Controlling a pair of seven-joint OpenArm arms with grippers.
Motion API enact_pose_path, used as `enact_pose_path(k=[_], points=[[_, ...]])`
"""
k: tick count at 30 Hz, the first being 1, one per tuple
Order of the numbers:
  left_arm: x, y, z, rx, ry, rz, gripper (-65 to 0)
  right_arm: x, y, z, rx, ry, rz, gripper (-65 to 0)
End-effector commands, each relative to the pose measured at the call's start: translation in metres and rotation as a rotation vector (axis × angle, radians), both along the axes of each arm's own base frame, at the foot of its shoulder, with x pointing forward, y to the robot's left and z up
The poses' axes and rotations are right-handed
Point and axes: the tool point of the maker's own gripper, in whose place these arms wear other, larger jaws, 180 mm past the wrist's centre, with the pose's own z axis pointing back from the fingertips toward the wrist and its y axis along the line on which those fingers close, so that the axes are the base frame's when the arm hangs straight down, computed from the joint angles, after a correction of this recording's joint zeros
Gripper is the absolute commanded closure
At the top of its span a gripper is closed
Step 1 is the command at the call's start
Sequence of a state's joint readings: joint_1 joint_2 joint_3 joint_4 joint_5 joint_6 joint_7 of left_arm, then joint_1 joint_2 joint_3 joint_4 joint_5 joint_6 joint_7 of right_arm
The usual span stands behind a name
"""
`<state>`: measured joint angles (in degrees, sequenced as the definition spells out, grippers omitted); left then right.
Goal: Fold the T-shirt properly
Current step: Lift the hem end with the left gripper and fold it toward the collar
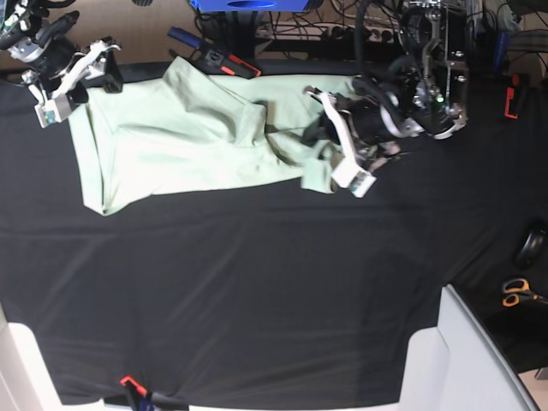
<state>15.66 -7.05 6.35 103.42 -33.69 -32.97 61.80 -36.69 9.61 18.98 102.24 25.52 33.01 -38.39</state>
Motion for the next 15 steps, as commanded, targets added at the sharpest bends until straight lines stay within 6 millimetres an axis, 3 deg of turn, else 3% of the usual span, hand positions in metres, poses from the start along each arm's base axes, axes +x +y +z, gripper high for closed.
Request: enact_pose_path(k=[1, 7, 10, 15], points=[[0.009, -0.009, 0.012, -0.037, -0.044, -0.014, 0.0, 0.005, 0.000, 0.008, 0.007, -0.033, 0.006, -38.0], [0.008, -0.037, 0.003, -0.072, -0.009, -0.075, 0.0, 0.004, 0.000, 0.008, 0.009, -0.031, 0.005, -38.0], [0.005, -0.039, -0.014, -0.085, 0.050, -0.054, 0.0, 0.004, 0.000, 0.008, 0.009, -0.031, 0.005, -38.0], [0.008, -0.049, -0.016, -0.114, 0.065, -0.044, 0.0, 0.004, 0.000, 0.008, 0.009, -0.031, 0.005, -38.0]])
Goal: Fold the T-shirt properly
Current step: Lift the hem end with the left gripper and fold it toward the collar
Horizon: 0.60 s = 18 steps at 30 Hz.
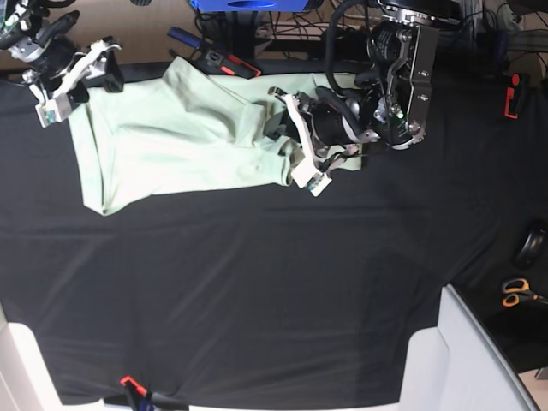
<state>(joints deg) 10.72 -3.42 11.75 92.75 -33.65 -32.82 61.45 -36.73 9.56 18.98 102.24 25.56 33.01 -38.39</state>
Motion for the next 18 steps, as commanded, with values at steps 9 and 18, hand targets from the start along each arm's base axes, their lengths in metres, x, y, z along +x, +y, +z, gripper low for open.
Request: enact_pose_path(k=[9, 18], points=[[0.029, 0.001, 0.016, -0.060, -0.052, 0.178, 0.0, 0.004, 0.000, 0.008, 0.008, -0.033, 0.006, -38.0], [0.030, -0.009, 0.017, -0.084, -0.044, 0.182, 0.0, 0.005, 0.000, 0.008, 0.008, -0.034, 0.006, -38.0]])
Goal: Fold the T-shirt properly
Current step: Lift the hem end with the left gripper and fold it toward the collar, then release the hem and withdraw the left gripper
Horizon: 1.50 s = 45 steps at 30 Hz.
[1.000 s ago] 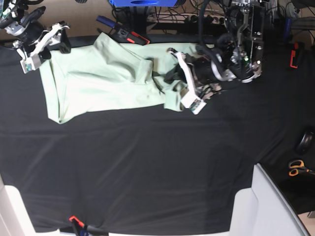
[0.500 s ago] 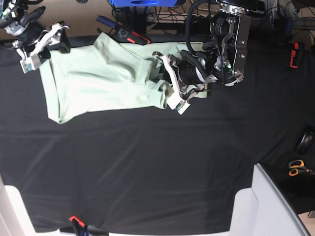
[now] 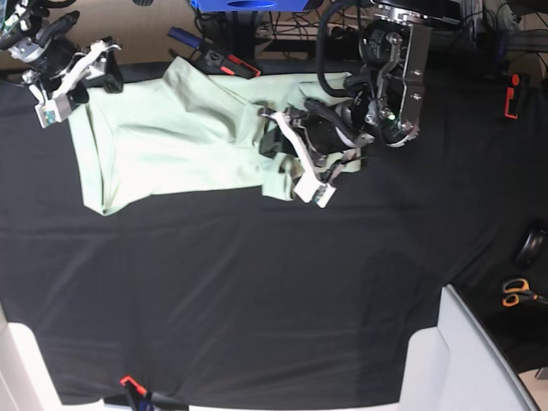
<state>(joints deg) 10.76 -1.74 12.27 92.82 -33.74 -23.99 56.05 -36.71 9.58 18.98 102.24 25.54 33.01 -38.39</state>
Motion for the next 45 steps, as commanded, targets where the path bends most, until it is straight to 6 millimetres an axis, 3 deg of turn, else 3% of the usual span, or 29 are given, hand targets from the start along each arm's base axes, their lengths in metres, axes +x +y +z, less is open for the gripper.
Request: enact_pose_path(k=[1, 4, 6, 10, 13, 18, 30, 32, 34, 35, 37, 39, 40, 43, 44, 45], points=[[0.009, -0.004, 0.012, -0.034, -0.040, 0.005, 0.0, 0.005, 0.000, 0.008, 0.008, -0.034, 0.005, -38.0], [0.009, -0.006, 0.012, -0.040, -0.037, 0.006, 0.0, 0.005, 0.000, 0.008, 0.008, -0.034, 0.005, -38.0], [0.010, -0.017, 0.017, -0.055, -0.047, -0.021, -2.2, 0.005, 0.000, 0.008, 0.008, -0.034, 0.005, -38.0], [0.002, -0.037, 0.019, -0.068, -0.047, -0.084, -23.0, 0.005, 0.000, 0.008, 0.008, -0.034, 0.005, -38.0], [-0.002, -0.047, 0.021, -0.079, -0.048, -0.113, -32.9, 0.005, 0.000, 0.008, 0.008, -0.034, 0.005, -38.0], [0.001, -0.071, 0.033, -0.084, -0.094, -0.208, -33.4, 0.006, 0.000, 0.008, 0.008, -0.035, 0.005, -38.0], [0.021, -0.070, 0.047, -0.081, -0.151, -0.206, -33.1, 0.012, 0.001, 0.012, 0.007, -0.054, 0.010, -38.0], [0.029, -0.051, 0.044, -0.053, -0.155, -0.170, -27.4, 0.019, 0.002, 0.019, 0.001, -0.079, 0.019, -38.0], [0.040, -0.023, 0.042, -0.022, -0.161, -0.098, -11.3, 0.024, 0.004, 0.028, -0.005, -0.107, 0.031, -38.0], [0.046, 0.001, 0.038, 0.009, -0.159, -0.049, 0.0, 0.026, 0.005, 0.032, -0.012, -0.115, 0.040, -38.0], [0.048, 0.051, 0.028, 0.070, -0.137, 0.054, 0.0, 0.033, 0.007, 0.041, -0.032, -0.124, 0.063, -37.6], [0.046, 0.110, 0.021, 0.144, -0.119, 0.168, 0.0, 0.040, 0.016, 0.045, -0.039, -0.121, 0.104, -33.1], [0.041, 0.137, 0.018, 0.183, -0.107, 0.216, 0.0, 0.043, 0.024, 0.045, -0.033, -0.119, 0.132, -28.3], [0.022, 0.218, 0.018, 0.301, -0.079, 0.349, 0.0, 0.052, 0.055, 0.044, -0.016, -0.106, 0.265, -4.1], [0.013, 0.246, 0.021, 0.346, -0.072, 0.392, 0.0, 0.053, 0.070, 0.044, -0.001, -0.102, 0.312, 0.0], [0.004, 0.273, 0.024, 0.400, -0.064, 0.431, 0.0, 0.055, 0.084, 0.044, 0.015, -0.102, 0.350, -0.3]])
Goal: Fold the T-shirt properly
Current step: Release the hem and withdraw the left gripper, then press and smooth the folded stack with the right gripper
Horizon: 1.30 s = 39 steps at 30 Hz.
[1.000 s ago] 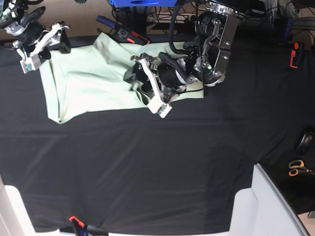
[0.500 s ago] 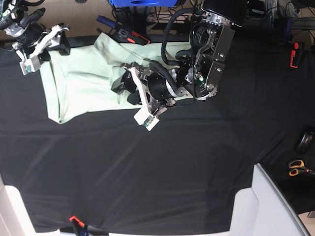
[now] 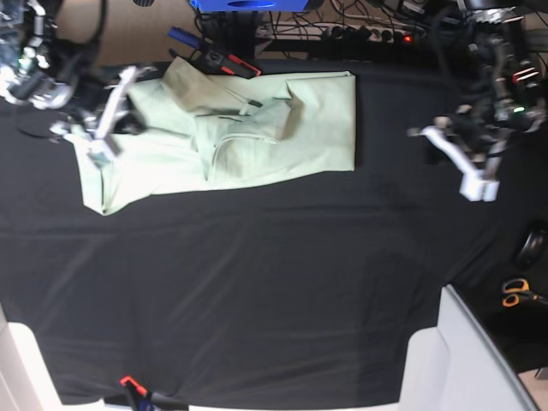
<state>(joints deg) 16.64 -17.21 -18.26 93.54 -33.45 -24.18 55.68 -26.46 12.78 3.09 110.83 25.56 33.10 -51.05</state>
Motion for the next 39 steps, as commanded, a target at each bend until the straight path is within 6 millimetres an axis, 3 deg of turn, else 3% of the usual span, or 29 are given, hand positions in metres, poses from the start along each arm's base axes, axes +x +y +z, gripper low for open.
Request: enact_pose_path(k=[1, 5, 9, 11, 15, 19, 27, 33, 36, 39], points=[[-0.001, 0.026, 0.013, 0.063, -0.024, 0.026, 0.0, 0.006, 0.013, 0.010, 0.034, -0.034, 0.030, -2.2], [-0.044, 0.104, 0.020, 0.312, 0.070, 0.160, 0.0, 0.013, 0.060, 0.018, 0.070, -0.049, 0.178, -0.1], [-0.077, 0.139, 0.021, 0.495, 0.180, 0.217, 0.0, 0.017, 0.105, 0.030, 0.093, -0.080, 0.335, -0.1], [-0.081, 0.141, 0.020, 0.518, 0.173, 0.225, 0.0, 0.022, 0.127, 0.038, 0.110, -0.101, 0.384, -0.1], [-0.078, 0.134, 0.018, 0.502, 0.136, 0.228, 0.0, 0.041, 0.144, 0.035, 0.115, -0.080, 0.388, -0.1], [-0.079, 0.123, 0.010, 0.474, 0.139, 0.228, 0.0, 0.058, 0.155, 0.028, 0.121, -0.047, 0.381, -0.1], [-0.079, 0.121, 0.009, 0.468, 0.137, 0.230, 0.0, 0.066, 0.160, -0.007, 0.145, 0.053, 0.351, -0.1], [-0.080, 0.121, 0.008, 0.466, 0.141, 0.231, 0.0, 0.056, 0.157, -0.036, 0.161, 0.134, 0.320, -0.1], [-0.079, 0.121, 0.008, 0.466, 0.140, 0.231, 0.0, 0.043, 0.157, -0.040, 0.160, 0.158, 0.324, -0.1], [-0.078, 0.121, 0.008, 0.465, 0.138, 0.232, 0.0, 0.030, 0.157, -0.031, 0.152, 0.154, 0.343, -0.1]])
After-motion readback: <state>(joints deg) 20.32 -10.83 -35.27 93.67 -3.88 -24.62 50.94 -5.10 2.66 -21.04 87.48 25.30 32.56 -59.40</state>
